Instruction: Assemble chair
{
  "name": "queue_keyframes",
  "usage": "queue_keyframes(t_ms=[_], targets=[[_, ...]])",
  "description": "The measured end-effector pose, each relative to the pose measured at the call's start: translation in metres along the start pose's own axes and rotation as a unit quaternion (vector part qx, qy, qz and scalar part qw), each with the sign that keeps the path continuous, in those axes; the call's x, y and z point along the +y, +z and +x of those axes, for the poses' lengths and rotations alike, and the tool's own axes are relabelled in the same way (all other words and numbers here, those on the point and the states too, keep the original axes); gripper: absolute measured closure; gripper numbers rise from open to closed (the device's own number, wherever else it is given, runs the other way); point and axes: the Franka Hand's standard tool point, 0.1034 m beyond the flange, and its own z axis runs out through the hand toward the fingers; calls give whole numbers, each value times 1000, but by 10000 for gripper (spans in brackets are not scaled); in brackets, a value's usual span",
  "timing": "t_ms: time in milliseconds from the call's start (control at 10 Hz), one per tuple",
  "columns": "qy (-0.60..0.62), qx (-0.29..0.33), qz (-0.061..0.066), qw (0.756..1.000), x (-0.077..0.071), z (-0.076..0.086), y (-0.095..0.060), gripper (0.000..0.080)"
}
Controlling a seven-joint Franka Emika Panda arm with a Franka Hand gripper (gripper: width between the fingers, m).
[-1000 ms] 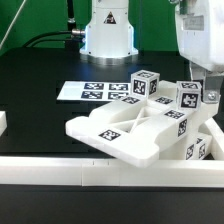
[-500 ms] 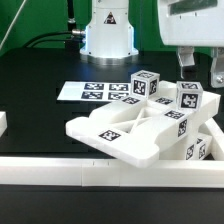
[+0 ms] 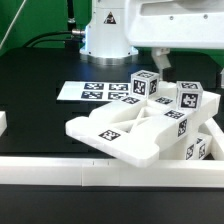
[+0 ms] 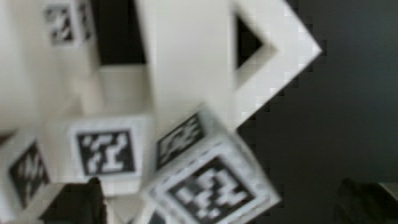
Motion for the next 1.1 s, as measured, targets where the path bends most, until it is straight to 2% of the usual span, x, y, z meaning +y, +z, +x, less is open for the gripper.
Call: queue_keyframes(t_ms=[300, 400, 500, 600, 700, 900, 1100], targets=[[-88, -1, -1, 996, 0, -1, 1, 150], [-166, 0, -15, 986, -1, -1, 4, 150], [-242, 5, -34, 970, -5, -4, 10, 150], [-331, 5, -49, 942, -3, -4, 14, 150], [-353, 4, -50, 934, -1, -2, 14, 150], [-351, 4, -50, 935, -1, -2, 13, 161], [-351, 4, -50, 935, 0, -2, 13, 504]])
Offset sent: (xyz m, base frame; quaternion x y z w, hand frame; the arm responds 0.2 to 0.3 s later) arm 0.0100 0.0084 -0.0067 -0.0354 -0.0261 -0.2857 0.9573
